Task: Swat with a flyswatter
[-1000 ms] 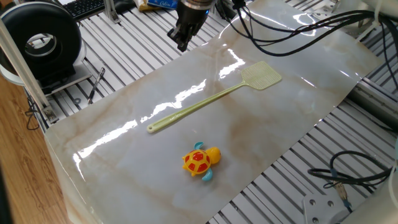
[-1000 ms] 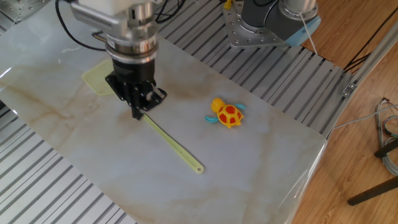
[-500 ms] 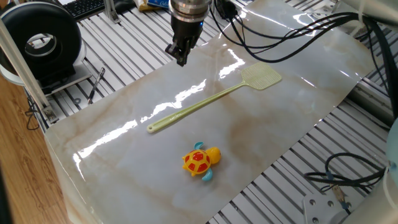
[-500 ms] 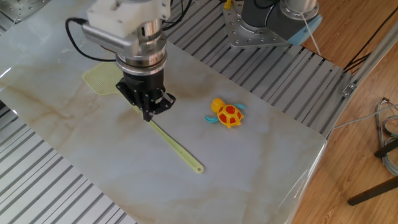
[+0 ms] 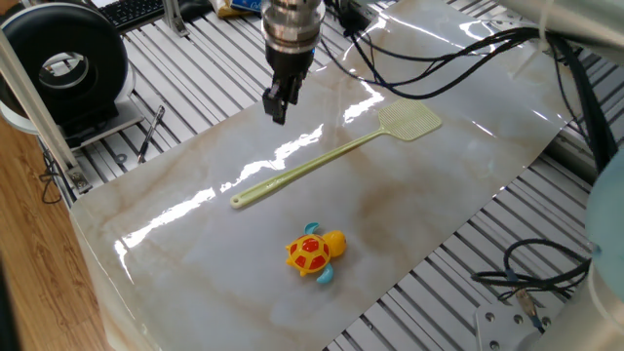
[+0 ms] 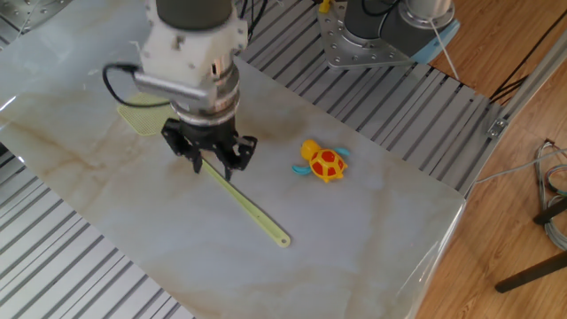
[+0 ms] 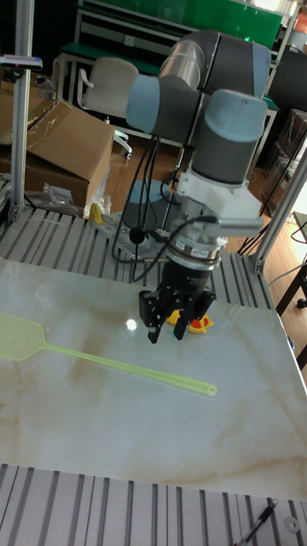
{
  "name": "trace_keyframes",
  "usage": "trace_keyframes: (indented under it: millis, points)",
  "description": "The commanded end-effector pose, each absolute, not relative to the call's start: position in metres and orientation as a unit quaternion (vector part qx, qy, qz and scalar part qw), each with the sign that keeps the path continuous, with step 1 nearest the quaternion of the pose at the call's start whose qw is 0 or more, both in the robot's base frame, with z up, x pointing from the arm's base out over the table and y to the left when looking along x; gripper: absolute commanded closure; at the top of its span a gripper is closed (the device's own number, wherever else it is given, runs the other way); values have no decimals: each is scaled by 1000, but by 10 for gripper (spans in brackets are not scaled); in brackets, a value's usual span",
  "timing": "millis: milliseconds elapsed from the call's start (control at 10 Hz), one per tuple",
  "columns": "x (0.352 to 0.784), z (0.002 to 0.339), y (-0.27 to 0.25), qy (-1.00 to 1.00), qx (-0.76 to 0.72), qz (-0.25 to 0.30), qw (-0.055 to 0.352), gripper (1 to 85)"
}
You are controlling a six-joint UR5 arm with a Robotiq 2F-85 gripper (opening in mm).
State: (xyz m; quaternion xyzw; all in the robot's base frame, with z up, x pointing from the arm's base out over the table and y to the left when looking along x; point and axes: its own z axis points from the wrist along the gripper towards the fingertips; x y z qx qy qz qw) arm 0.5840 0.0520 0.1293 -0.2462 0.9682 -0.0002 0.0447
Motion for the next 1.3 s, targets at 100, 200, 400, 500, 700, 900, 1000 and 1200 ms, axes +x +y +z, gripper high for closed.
trace_keyframes:
  millis: [100,200,400,500,700,900,1000,1200]
  points:
    - [571,115,43,935,-354,-13,11,343]
    - [580,103,46,925,-377,-33,13,337]
    - [588,74,57,919,-392,-49,11,337]
    - [585,68,62,917,-397,-35,14,337]
    - [576,67,70,895,-447,-14,3,347]
    - [575,67,81,870,-492,6,11,350]
    - [580,55,91,864,-502,2,23,350]
    - [581,32,102,854,-519,-12,34,343]
